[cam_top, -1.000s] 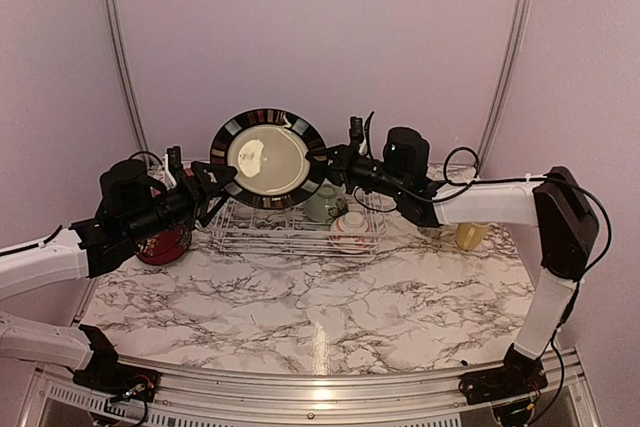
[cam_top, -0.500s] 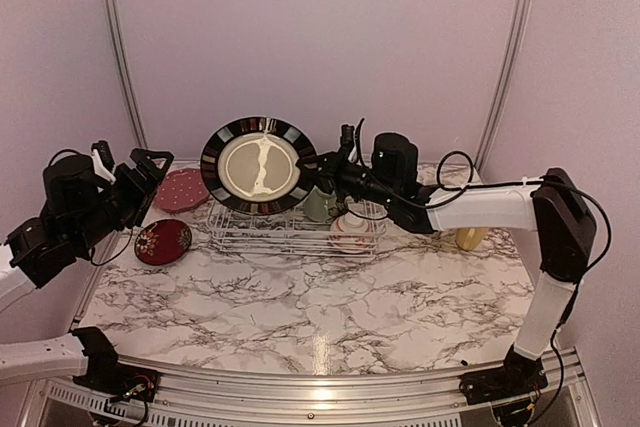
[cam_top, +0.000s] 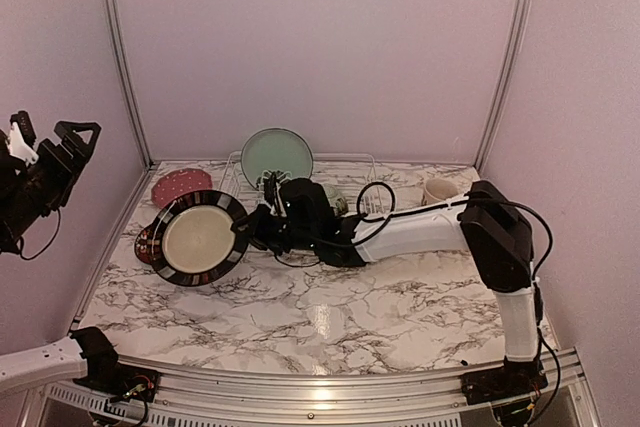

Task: Unload the mixed dishes from the dish rack
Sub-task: Place the plate in the corner of the board.

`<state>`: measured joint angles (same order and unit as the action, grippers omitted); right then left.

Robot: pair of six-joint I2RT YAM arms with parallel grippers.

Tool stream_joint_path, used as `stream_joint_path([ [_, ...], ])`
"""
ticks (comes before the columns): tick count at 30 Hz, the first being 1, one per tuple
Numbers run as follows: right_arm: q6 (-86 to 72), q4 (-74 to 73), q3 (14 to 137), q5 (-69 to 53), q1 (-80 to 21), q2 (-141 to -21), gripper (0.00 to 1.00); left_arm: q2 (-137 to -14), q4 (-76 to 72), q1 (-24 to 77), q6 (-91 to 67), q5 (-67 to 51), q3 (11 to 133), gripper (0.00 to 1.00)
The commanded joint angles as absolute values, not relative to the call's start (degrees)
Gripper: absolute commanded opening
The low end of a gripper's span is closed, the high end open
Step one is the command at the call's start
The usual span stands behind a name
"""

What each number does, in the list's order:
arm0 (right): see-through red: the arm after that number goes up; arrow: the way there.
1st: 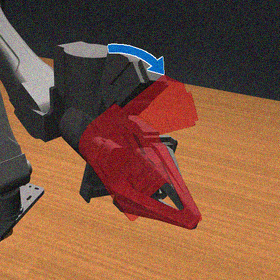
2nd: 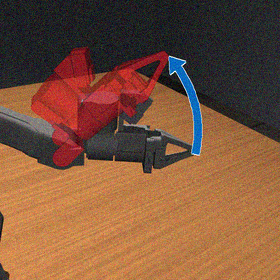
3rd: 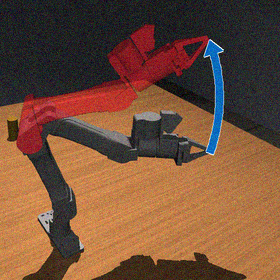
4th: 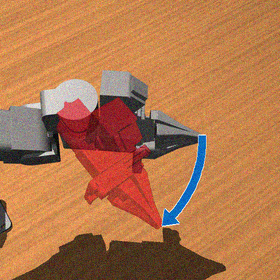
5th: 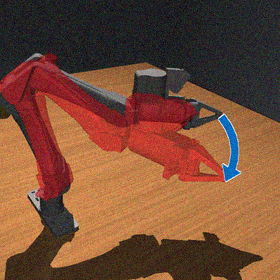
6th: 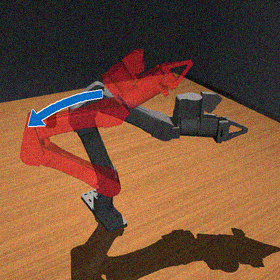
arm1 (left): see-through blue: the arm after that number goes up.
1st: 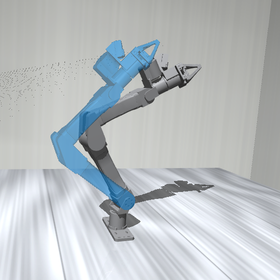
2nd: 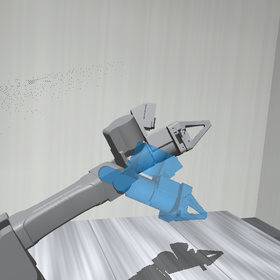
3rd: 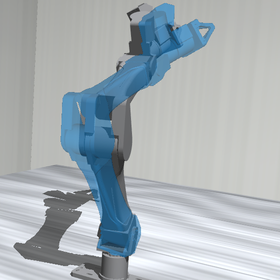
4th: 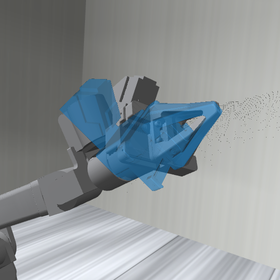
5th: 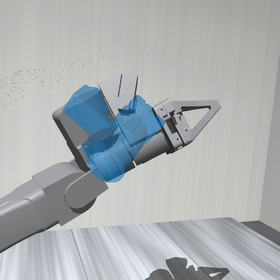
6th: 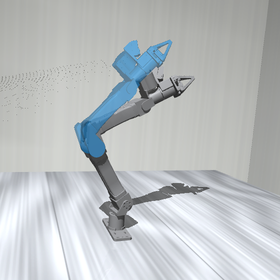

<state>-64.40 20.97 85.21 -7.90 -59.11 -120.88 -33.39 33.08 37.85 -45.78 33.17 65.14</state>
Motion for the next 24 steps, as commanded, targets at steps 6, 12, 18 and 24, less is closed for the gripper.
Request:
stream_joint_path([
  [6,-65.4,23.7,91.6,-4.9,-66.2,-125.1,0.00,-35.3,31.4,37.9,-43.3,28.1,61.7,0.99],
  [12,-68.7,24.3,91.1,-4.3,-68.1,-128.4,0.00,-37.0,29.4,37.9,-43.3,26.3,60.6,0.99],
  [18,-74.4,26.3,90.2,-5.4,-68.4,-131.5,0.00,-37.3,27.2,37.9,-44.2,25.0,58.9,0.99],
  [24,-78.0,28.2,89.0,-6.6,-68.9,-133.6,0.00,-37.6,25.7,37.9,-44.3,24.3,58.1,0.99],
])
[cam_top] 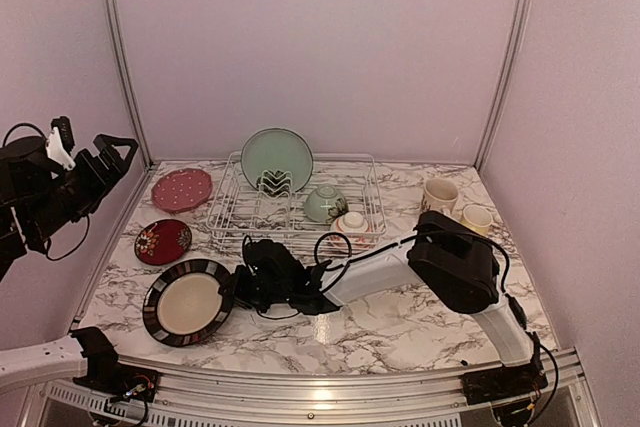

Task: Unload the mixed dishes from the dish rack
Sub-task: Place the plate in the corner of the board, then grab the plate from the dish rack.

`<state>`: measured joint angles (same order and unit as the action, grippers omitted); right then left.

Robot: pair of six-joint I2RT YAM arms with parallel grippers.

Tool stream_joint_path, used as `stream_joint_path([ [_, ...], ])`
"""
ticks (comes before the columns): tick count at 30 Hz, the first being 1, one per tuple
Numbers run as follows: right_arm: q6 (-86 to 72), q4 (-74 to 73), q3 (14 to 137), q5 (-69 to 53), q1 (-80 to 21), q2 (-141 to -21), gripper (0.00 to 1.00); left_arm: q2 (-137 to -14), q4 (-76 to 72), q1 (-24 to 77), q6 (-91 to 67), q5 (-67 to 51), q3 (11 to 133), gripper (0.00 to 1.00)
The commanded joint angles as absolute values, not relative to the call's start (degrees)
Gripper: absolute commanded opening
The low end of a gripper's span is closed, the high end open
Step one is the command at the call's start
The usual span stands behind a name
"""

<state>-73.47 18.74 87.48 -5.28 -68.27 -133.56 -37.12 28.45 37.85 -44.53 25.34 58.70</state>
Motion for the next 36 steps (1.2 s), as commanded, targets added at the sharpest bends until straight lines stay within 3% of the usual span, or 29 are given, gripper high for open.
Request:
stream_joint_path([
  [1,-78.1,28.6,88.7,-6.6,-69.0,-133.8,0.00,-37.7,25.4,37.9,-44.3,24.2,58.1,0.99],
  [6,-77.7,30.5,86.9,-6.5,-69.3,-134.2,0.05,-38.3,24.4,37.9,-44.3,23.9,57.5,0.99],
  [12,-73.8,28.6,86.2,-5.4,-69.3,-133.1,0.38,-38.5,23.3,37.9,-44.4,23.3,56.8,0.99],
  [18,-69.3,24.4,82.5,-3.4,-69.3,-128.5,0.59,-39.0,22.5,37.9,-44.2,23.1,56.4,0.99],
  [20,-66.6,22.6,80.4,-2.3,-69.2,-126.1,0.74,-39.3,22.3,37.9,-44.0,23.0,56.3,0.99],
  [24,-59.8,18.8,76.3,-0.5,-68.8,-121.5,0.90,-39.6,21.3,37.9,-43.7,22.6,55.8,0.99],
  [28,-47.9,17.1,71.7,2.7,-68.9,-115.1,0.92,-40.0,21.2,37.9,-43.3,22.4,56.0,0.99],
  [36,-21.4,12.6,64.0,5.2,-68.8,-96.7,0.80,-40.0,21.9,37.9,-43.0,22.3,55.7,0.99],
])
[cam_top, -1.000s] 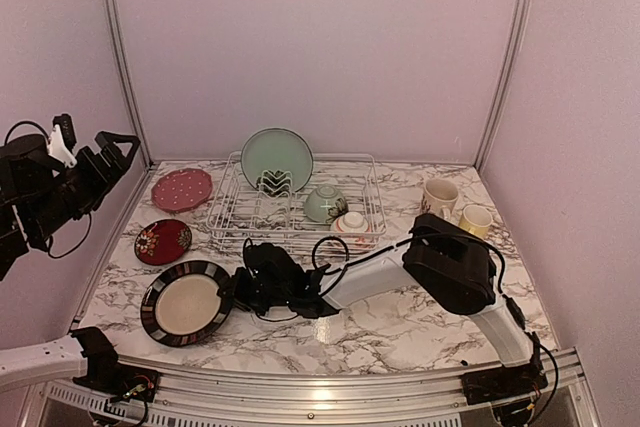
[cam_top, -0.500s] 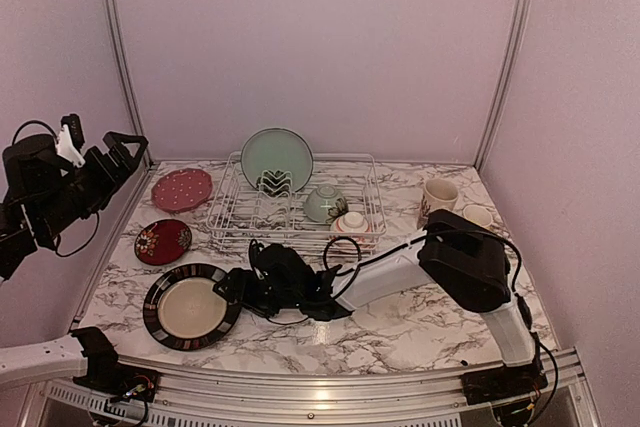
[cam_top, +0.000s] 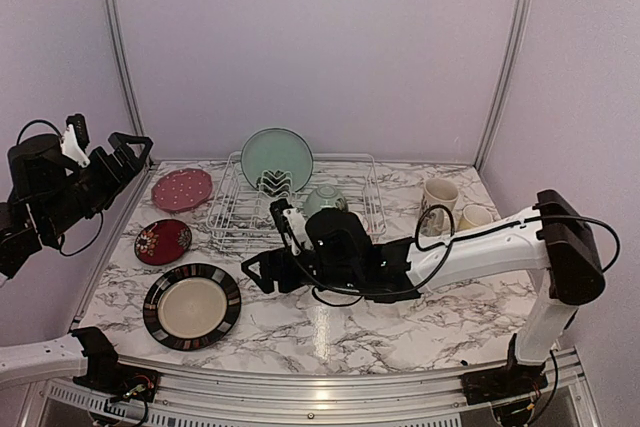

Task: Unload the mixed dishes from the dish rack
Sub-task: Grab the plate from the dish rack.

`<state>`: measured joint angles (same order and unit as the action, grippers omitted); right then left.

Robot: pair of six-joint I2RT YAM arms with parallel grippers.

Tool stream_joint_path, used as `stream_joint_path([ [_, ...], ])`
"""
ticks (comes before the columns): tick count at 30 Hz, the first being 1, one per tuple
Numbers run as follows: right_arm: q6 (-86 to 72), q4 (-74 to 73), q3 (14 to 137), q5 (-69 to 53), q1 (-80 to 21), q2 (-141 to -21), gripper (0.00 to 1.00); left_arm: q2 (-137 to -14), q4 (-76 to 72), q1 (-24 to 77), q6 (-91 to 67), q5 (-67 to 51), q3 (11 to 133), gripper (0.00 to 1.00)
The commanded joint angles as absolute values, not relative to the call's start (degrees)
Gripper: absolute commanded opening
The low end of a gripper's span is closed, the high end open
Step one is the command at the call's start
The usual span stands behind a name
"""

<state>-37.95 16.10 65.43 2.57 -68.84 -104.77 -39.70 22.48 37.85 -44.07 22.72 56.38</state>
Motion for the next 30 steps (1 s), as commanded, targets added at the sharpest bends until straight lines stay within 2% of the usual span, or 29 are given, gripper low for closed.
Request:
stream_joint_path([
  [1,-18.8,11.5,63.7,5.7,-68.4,-94.9,0.80,-40.1,21.8,37.9,-43.0,22.3,55.5,0.99],
  [6,-9.3,5.7,66.9,7.0,-63.1,-90.5,0.79,-40.6,19.8,37.9,-44.0,20.8,54.3,0.99],
  [11,-2.5,5.7,71.6,7.4,-55.4,-92.0,0.80,-42.8,17.2,37.9,-46.2,15.5,52.8,0.99],
  [20,3.8,11.4,84.4,5.1,-45.1,-106.8,0.81,-46.3,10.7,38.0,-50.3,7.8,48.7,0.99],
  [26,6.8,9.8,96.6,6.1,-41.2,-118.2,0.81,-47.3,9.3,38.0,-50.4,5.9,48.4,0.99],
  [30,8.2,7.2,105.0,2.6,-38.6,-125.6,0.81,-46.7,8.9,38.1,-50.8,5.7,47.7,0.99],
])
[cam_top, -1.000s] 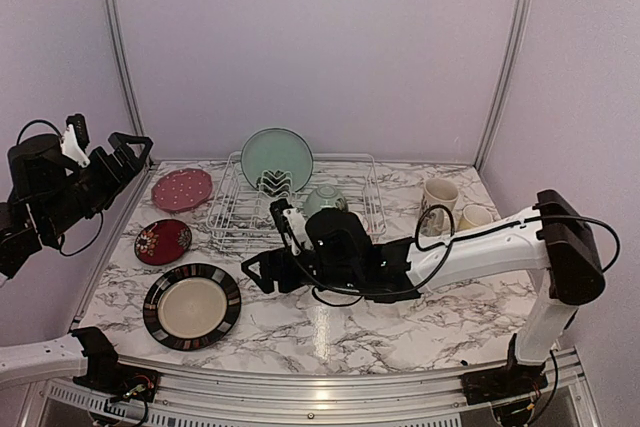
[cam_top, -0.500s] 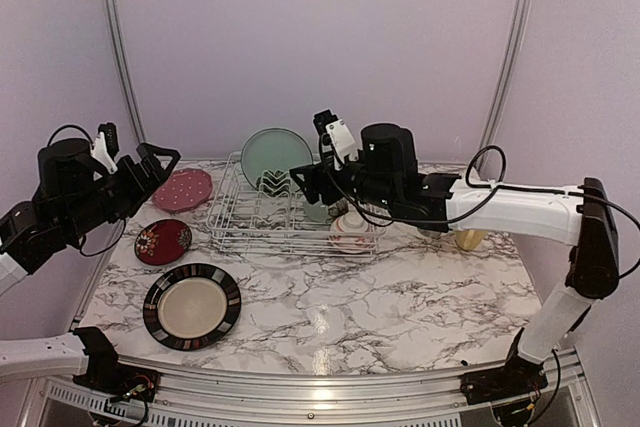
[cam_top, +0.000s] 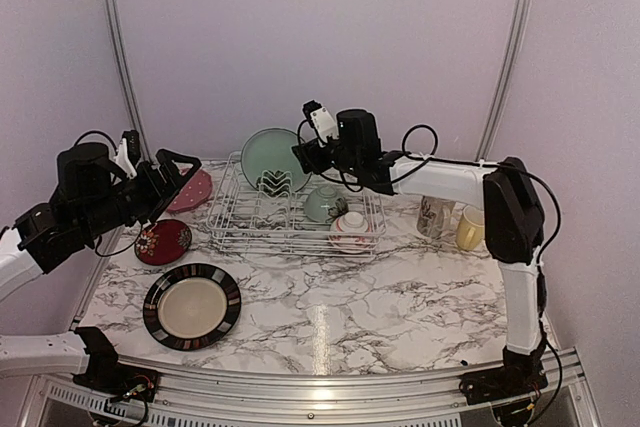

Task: Unload the mixed dishes from the dish rack
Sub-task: Grab the plate from the dish rack.

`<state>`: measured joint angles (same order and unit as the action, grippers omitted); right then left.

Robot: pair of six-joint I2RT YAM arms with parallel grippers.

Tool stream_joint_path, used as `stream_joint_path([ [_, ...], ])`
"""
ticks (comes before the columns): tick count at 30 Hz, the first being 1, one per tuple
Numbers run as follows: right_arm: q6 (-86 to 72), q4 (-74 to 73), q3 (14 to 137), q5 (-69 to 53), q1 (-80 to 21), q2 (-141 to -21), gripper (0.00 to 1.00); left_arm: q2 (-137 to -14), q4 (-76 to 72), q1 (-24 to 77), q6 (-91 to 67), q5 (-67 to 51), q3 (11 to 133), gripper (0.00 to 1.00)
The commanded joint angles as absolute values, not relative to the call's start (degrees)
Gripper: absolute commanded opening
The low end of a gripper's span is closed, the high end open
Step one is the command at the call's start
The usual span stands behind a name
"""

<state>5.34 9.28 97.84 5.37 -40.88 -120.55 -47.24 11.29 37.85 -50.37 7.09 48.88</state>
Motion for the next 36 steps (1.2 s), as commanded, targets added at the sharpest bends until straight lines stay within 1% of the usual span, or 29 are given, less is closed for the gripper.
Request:
stream_joint_path([
  [1,8.4,7.4,106.3,1.7,-37.9,-127.0,0.81,-46.4,8.8,38.1,-51.0,5.6,47.4,0.99],
  [9,14.4,9.6,113.0,-5.6,-35.8,-134.7,0.79,-45.6,8.8,38.1,-51.2,5.9,46.3,0.99],
  [14,15.6,8.1,120.1,-3.9,-35.5,-140.1,0.79,-45.5,8.1,38.1,-51.6,5.9,46.1,0.99],
  [20,17.1,8.3,125.3,-2.8,-35.3,-144.9,0.80,-45.4,8.3,38.1,-51.3,6.3,46.3,0.99],
  [28,17.4,6.7,134.5,-5.8,-34.7,-150.9,0.80,-45.6,8.7,38.1,-51.2,6.4,46.2,0.99],
  [32,17.2,5.8,136.9,-8.0,-34.3,-152.9,0.75,-45.6,8.5,38.1,-51.1,6.3,46.0,0.99],
  [36,17.6,5.9,136.9,-11.6,-34.3,-153.6,0.63,-45.8,8.5,38.1,-51.1,6.4,46.1,0.99],
])
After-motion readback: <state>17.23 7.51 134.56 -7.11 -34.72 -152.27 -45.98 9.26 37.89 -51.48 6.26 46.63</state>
